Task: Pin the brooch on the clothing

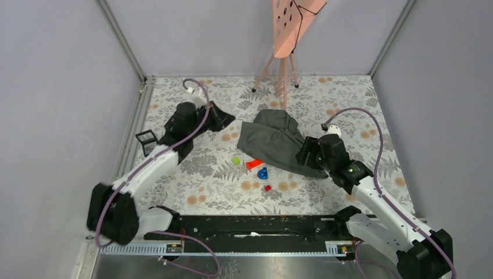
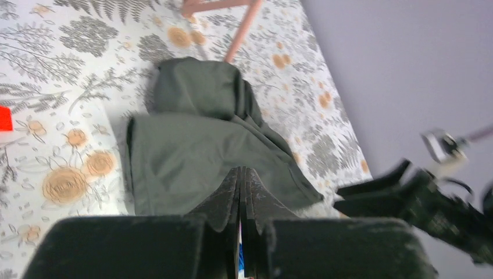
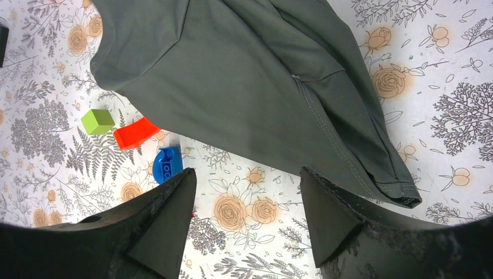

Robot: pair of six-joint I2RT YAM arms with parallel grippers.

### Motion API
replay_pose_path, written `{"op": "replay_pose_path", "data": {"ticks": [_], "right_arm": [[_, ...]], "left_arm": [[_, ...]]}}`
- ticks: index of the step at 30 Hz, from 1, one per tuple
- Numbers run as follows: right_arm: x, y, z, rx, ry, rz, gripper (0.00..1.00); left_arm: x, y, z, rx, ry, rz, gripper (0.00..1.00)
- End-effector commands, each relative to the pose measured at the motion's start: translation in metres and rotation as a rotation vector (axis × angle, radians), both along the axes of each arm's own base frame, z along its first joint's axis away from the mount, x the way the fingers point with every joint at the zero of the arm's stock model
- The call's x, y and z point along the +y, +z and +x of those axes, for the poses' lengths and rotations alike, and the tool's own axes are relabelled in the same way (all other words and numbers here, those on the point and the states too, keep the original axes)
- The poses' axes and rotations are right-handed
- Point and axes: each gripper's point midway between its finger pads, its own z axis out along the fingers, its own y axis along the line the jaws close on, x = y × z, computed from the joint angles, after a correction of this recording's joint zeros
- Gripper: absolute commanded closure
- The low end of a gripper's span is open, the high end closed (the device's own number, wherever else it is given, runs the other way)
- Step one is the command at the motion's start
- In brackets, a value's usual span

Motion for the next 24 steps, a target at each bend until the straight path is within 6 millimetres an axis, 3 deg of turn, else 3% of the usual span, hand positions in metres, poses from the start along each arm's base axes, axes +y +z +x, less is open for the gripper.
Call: {"op": "replay_pose_path", "data": {"ticks": [1,4,7,9,12,16,21,24], "right_arm": [[-0.006,-0.002,0.002,-0.008,-0.016,-0.032,0.27],[-0.008,-0.008,0.003,-0.001,-0.024,-0.044,0.26],[-0.005,-0.012,0.006,0.015,-0.022,-0.045,0.25],[0.004,-0.010,0.009,0.020,-0.001,-0.013,0.26],[0.019,-0.003,0.011,0.017,0.035,0.055,0.27],[0.024,0.001,0.008,0.010,0.046,0.095,0.27],[0.015,0.004,0.000,-0.006,0.022,0.092,0.28],[0.009,0.003,-0.005,-0.008,0.008,0.085,0.27]], "left_arm": [[0.000,-0.003,-0.060,0.001,-0.150,-0.028,1.00],[0.011,-0.012,-0.093,0.041,-0.193,0.036,1.00],[0.030,-0.019,-0.091,0.051,-0.089,0.095,0.79],[0.030,-0.021,-0.082,0.049,-0.053,0.089,0.66],[0.019,-0.025,-0.058,0.043,-0.038,0.043,0.48],[0.005,-0.035,-0.012,0.049,-0.016,0.053,0.37],[-0.015,-0.062,0.048,0.096,-0.045,0.085,0.35],[-0.024,-0.092,0.071,0.161,-0.064,0.095,0.40]]}}
